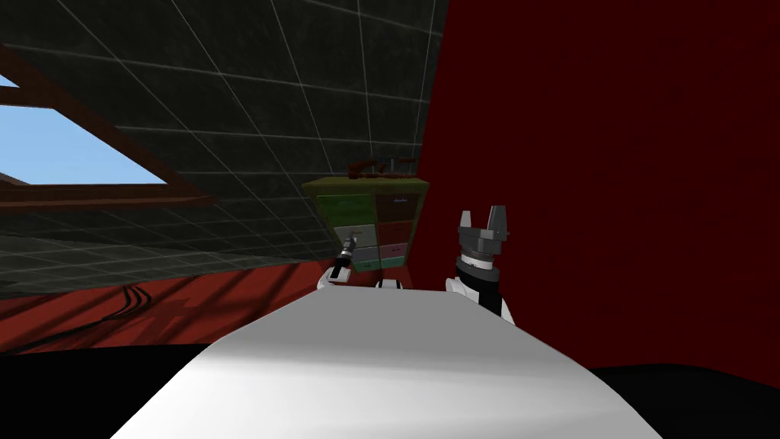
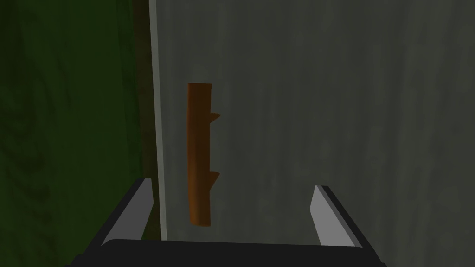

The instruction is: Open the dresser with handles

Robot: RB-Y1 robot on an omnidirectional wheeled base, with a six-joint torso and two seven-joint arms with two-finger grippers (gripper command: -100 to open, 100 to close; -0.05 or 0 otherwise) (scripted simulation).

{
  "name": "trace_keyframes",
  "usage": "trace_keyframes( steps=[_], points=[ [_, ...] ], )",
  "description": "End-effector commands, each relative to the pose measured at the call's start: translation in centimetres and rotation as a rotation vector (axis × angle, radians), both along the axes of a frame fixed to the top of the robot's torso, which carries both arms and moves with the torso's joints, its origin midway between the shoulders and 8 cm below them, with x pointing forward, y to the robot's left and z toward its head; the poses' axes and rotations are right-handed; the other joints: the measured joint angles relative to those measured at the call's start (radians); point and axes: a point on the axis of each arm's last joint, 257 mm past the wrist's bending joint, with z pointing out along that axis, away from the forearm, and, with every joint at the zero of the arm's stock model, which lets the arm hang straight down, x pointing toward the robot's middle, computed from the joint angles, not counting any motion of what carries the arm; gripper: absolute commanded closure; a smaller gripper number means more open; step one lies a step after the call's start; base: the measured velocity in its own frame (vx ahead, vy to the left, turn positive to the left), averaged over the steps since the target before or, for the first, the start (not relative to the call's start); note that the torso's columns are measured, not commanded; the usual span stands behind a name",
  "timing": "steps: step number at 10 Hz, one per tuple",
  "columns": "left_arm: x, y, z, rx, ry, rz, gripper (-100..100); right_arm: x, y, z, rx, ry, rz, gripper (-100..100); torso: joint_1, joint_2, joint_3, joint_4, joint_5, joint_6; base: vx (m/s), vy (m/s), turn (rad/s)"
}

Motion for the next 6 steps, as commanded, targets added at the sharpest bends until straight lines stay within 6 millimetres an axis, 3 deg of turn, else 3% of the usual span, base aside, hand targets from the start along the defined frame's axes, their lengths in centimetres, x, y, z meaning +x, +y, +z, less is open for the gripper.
trace_keyframes(
  steps=[1,3,5,6],
  points=[
    [2.1,-0.6,0.7,0.004,-0.008,-0.057,-100,0.0,0.0,0.0,0.000,0.000,0.000,0,-0.001,0.000,0.000,0.000,0.000,0.001,-0.015,-0.068,0.277],
    [2.9,-0.9,0.3,0.001,0.004,-0.060,-100,0.0,0.0,0.0,0.000,0.000,0.000,0,0.000,0.000,0.000,0.000,0.000,0.001,-0.013,-0.043,0.057],
    [4.6,-1.3,1.2,0.007,-0.005,-0.097,-100,0.0,0.0,0.0,0.000,0.000,0.000,0,0.001,0.000,0.000,0.000,0.000,0.000,-0.014,-0.051,0.223],
    [4.6,-1.2,0.4,0.005,0.014,-0.095,-100,0.0,0.0,0.0,0.000,0.000,0.000,0,0.000,0.000,0.000,0.000,0.000,0.001,-0.005,-0.027,-0.034]
  ],
)
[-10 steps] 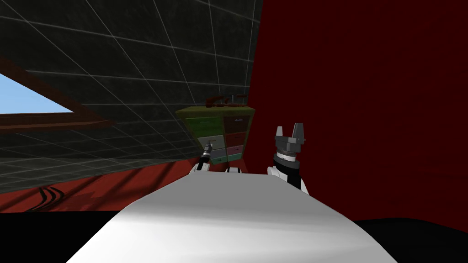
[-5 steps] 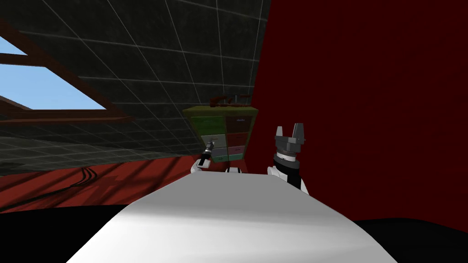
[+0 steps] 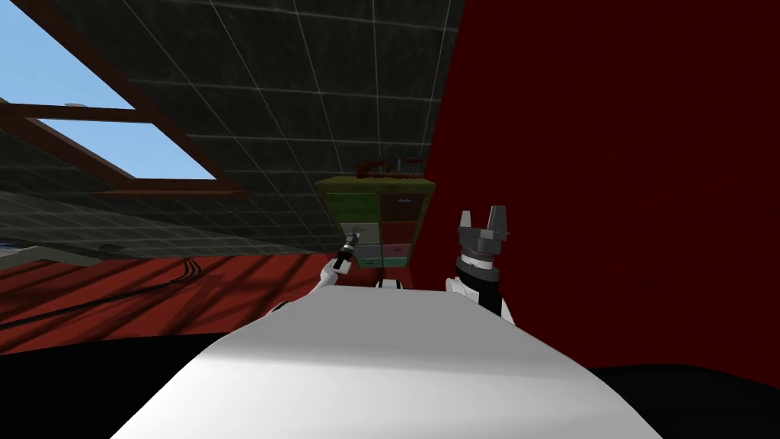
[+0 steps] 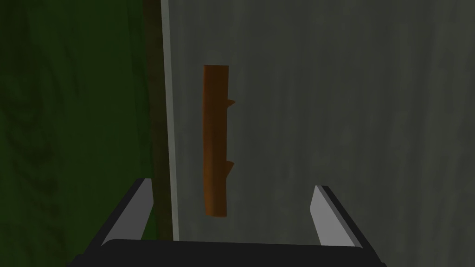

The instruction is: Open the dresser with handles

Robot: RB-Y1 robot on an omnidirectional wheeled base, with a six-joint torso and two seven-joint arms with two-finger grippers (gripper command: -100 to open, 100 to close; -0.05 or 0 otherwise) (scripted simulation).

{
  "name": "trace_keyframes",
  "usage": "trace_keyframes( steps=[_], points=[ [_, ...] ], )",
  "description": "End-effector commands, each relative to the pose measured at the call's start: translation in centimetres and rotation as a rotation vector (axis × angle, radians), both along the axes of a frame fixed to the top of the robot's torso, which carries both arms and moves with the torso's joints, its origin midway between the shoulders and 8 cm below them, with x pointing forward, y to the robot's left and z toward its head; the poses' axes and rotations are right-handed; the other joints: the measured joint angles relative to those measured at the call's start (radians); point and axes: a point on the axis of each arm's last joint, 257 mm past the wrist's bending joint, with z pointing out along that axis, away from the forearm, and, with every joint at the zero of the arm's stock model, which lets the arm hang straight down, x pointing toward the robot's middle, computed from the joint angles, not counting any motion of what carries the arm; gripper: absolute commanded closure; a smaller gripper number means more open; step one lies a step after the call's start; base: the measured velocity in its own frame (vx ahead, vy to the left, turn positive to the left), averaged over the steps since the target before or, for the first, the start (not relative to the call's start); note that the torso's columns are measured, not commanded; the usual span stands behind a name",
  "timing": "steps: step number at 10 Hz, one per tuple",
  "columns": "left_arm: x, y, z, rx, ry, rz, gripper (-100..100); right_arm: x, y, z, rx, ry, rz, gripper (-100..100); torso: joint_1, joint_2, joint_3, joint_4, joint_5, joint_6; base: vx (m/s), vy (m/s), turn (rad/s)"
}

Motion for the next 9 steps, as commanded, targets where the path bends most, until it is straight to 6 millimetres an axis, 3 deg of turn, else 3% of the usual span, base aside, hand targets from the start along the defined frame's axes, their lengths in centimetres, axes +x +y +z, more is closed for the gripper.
trace_keyframes(
  steps=[1,3,5,6,7,9],
  points=[
    [1.6,-0.3,0.5,0.006,0.003,-0.037,-100,0.0,0.0,0.0,0.000,0.000,0.000,0,0.001,0.000,0.000,0.000,0.000,0.000,-0.019,-0.048,0.234],
    [2.2,-0.4,-0.1,0.004,0.023,-0.037,-100,0.0,0.0,0.0,0.000,0.000,0.000,0,0.000,0.000,0.000,0.000,0.000,0.000,-0.012,-0.045,0.090],
    [3.9,-0.7,1.0,0.010,0.020,-0.069,-100,0.0,0.0,0.0,0.000,0.000,0.000,0,0.001,0.000,0.000,0.000,0.000,-0.001,-0.016,-0.047,0.204],
    [3.6,-0.5,0.9,0.010,0.018,-0.064,-100,0.0,0.0,0.0,0.000,0.000,0.000,0,0.000,0.000,0.000,0.000,0.000,0.000,-0.008,-0.021,0.009],
    [2.5,-0.4,-0.1,0.003,0.026,-0.037,100,0.0,0.0,0.0,0.000,0.000,0.000,0,0.001,0.000,0.000,0.000,0.000,0.000,0.021,0.037,-0.286],
    [1.4,-0.3,-0.8,-0.004,0.030,-0.006,100,0.0,0.0,0.0,0.000,0.000,0.000,0,0.005,-0.006,-0.003,-0.005,0.003,0.001,0.019,0.077,-0.212]
  ],
)
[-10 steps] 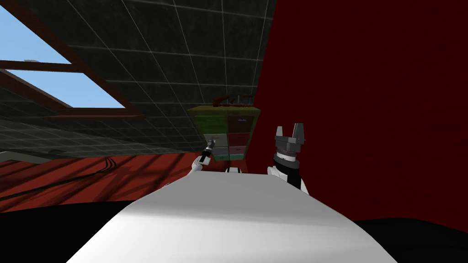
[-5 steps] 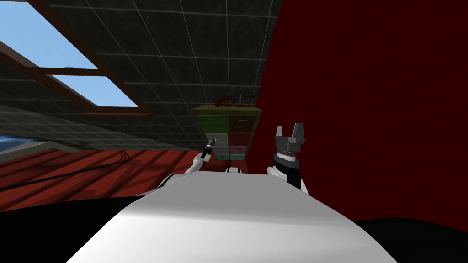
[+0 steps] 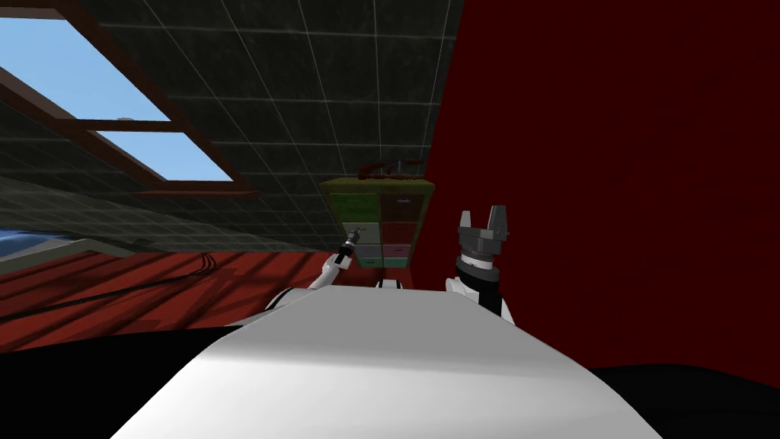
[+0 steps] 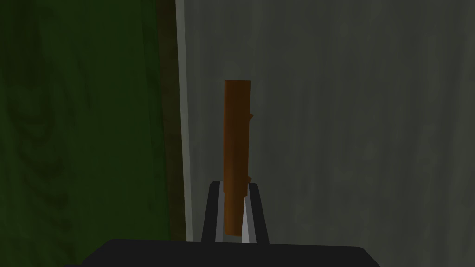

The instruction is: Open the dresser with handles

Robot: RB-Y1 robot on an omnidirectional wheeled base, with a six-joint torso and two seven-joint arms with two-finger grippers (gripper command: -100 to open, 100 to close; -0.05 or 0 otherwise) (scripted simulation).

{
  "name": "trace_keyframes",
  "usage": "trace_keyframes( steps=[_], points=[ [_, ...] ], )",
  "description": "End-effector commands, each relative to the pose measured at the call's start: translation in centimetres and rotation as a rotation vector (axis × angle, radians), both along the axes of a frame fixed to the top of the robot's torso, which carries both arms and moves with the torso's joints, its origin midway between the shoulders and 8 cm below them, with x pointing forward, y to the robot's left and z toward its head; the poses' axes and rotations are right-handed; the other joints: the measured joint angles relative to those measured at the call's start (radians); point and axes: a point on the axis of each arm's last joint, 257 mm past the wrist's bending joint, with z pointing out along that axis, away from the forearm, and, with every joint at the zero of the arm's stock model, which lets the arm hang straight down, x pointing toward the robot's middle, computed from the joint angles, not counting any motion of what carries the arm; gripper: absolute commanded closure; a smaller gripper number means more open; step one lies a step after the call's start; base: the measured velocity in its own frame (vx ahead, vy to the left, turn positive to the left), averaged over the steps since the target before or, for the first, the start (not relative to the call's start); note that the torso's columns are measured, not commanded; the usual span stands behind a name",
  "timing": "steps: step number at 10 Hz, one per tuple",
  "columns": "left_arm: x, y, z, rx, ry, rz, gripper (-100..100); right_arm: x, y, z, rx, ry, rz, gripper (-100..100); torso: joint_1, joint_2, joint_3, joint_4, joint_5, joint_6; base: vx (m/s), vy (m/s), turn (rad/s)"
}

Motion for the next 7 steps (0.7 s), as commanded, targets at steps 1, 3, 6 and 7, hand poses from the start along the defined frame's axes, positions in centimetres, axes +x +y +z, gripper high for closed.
trace_keyframes(
  steps=[1,3,6,7],
  points=[
    [-1.8,0.4,-1.2,-0.004,0.013,0.040,100,0.0,0.0,0.0,0.000,0.000,0.000,0,-0.001,-0.003,-0.002,-0.001,0.001,0.003,0.016,0.078,-0.158],
    [-3.1,0.6,-1.4,-0.010,0.006,0.073,100,0.0,0.0,0.0,0.000,0.000,0.000,0,-0.005,-0.004,-0.003,-0.004,0.001,0.003,0.020,0.069,-0.189],
    [-5.4,1.4,-1.8,-0.013,0.005,0.115,100,0.0,0.0,0.0,0.000,0.000,0.000,0,-0.004,-0.003,-0.002,-0.004,0.002,0.003,0.011,0.042,-0.126],
    [-5.9,1.4,-1.2,-0.019,-0.009,0.144,100,0.0,0.0,0.0,0.000,0.000,0.000,0,-0.004,-0.003,-0.002,-0.005,0.002,0.004,0.014,0.083,-0.314]
  ],
)
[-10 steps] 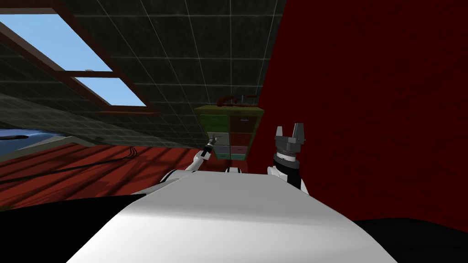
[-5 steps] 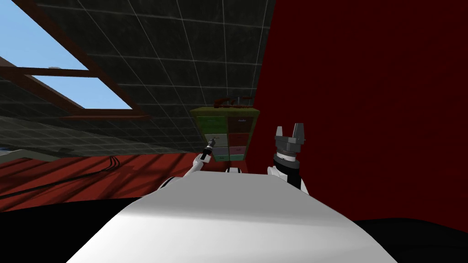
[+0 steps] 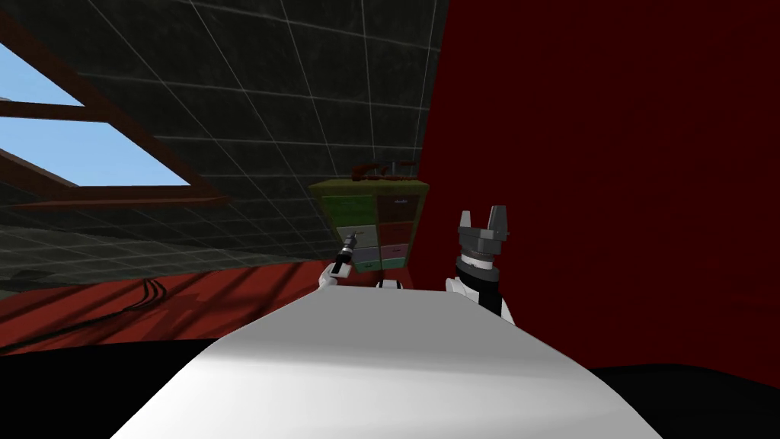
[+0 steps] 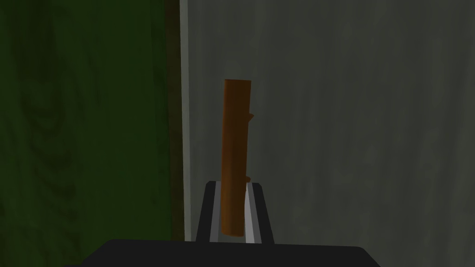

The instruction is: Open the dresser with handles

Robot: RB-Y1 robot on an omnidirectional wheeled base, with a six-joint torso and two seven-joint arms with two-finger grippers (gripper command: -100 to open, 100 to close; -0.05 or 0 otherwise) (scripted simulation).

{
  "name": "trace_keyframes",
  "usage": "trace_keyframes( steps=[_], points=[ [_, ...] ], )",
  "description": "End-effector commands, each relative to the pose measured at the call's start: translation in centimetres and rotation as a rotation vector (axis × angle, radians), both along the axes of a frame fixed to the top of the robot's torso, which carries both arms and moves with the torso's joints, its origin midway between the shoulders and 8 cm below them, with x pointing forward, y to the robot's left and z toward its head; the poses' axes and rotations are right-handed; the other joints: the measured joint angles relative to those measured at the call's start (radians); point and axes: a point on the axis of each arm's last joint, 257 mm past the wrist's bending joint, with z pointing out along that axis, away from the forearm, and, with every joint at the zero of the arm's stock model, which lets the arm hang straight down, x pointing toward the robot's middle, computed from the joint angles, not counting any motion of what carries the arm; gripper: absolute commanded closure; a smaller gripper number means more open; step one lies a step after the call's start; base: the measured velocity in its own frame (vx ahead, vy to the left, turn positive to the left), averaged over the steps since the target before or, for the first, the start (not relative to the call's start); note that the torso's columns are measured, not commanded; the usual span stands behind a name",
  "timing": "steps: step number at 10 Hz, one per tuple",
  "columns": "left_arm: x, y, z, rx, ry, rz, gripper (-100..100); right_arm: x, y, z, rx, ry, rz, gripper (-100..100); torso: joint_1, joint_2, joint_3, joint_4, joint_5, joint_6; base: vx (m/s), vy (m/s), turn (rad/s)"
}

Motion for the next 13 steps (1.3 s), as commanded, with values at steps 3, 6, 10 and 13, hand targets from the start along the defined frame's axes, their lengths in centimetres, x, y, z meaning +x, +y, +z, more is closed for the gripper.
trace_keyframes(
  steps=[3,6,10,13],
  points=[
    [-2.7,0.6,-1.5,-0.003,0.024,0.046,100,0.0,0.0,0.0,0.000,0.000,0.000,0,-0.004,-0.001,-0.001,-0.001,-0.001,-0.002,0.007,0.029,-0.042],
    [-5.4,1.6,-0.9,-0.007,0.014,0.124,100,0.0,0.0,0.0,0.000,0.000,0.000,0,0.001,-0.001,0.000,-0.001,0.001,0.000,0.006,0.051,-0.231],
    [-7.4,2.6,-1.0,-0.006,0.023,0.172,100,0.0,0.0,0.0,0.000,0.000,0.000,0,0.003,-0.001,0.000,-0.002,0.001,-0.005,0.006,0.036,-0.089],
    [-9.8,3.7,-0.2,0.002,0.018,0.223,100,0.0,0.0,0.0,0.000,0.000,0.000,0,0.005,0.000,0.000,0.001,0.001,-0.001,-0.001,0.070,-0.222]
  ],
)
